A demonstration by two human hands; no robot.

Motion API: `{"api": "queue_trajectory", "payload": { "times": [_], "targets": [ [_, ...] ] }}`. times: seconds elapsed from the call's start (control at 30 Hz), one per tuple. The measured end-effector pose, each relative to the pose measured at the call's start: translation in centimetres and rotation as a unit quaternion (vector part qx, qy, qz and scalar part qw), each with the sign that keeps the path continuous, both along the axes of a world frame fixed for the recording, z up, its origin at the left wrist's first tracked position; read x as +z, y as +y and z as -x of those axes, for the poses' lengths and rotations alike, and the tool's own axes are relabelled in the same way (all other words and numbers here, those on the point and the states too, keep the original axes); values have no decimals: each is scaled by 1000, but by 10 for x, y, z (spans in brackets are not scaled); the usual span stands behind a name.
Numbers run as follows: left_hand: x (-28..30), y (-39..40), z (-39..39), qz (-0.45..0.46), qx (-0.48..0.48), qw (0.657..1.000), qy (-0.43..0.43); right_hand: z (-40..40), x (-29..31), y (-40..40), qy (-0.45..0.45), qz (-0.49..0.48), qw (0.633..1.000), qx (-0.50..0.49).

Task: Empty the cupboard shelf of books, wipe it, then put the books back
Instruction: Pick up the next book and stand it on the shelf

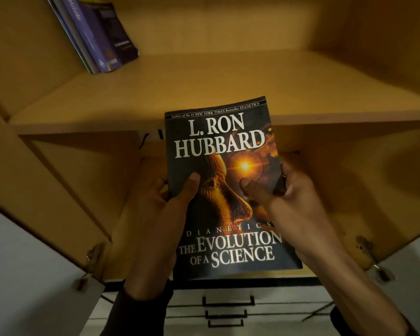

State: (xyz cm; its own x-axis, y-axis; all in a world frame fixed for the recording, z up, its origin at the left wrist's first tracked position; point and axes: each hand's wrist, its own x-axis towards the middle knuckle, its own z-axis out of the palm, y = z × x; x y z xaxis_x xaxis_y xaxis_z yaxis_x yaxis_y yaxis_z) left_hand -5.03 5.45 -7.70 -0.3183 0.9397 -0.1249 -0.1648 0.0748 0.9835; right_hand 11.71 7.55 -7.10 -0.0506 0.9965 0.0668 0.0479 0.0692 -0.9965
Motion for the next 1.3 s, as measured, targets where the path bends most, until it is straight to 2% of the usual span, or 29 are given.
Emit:
{"api": "queue_trajectory", "payload": {
  "times": [0.17,0.5,0.83,1.0,1.2,1.3],
  "targets": [
    [21,6,-1,-45,35,997,48,-5,24,16,10,-15,998,56],
    [62,52,45,-70,29,997,32,34,60,68,13,-76,992,104],
    [115,116,121,-182,30,983,26,96,122,138,-57,-80,982,162],
    [133,150,146,-218,31,975,26,124,144,171,-71,-54,984,153],
    [150,198,159,-267,74,960,-45,144,145,209,-95,-50,986,126],
    [153,224,159,-287,103,952,-40,147,143,231,-99,-47,987,114]
  ]
}}
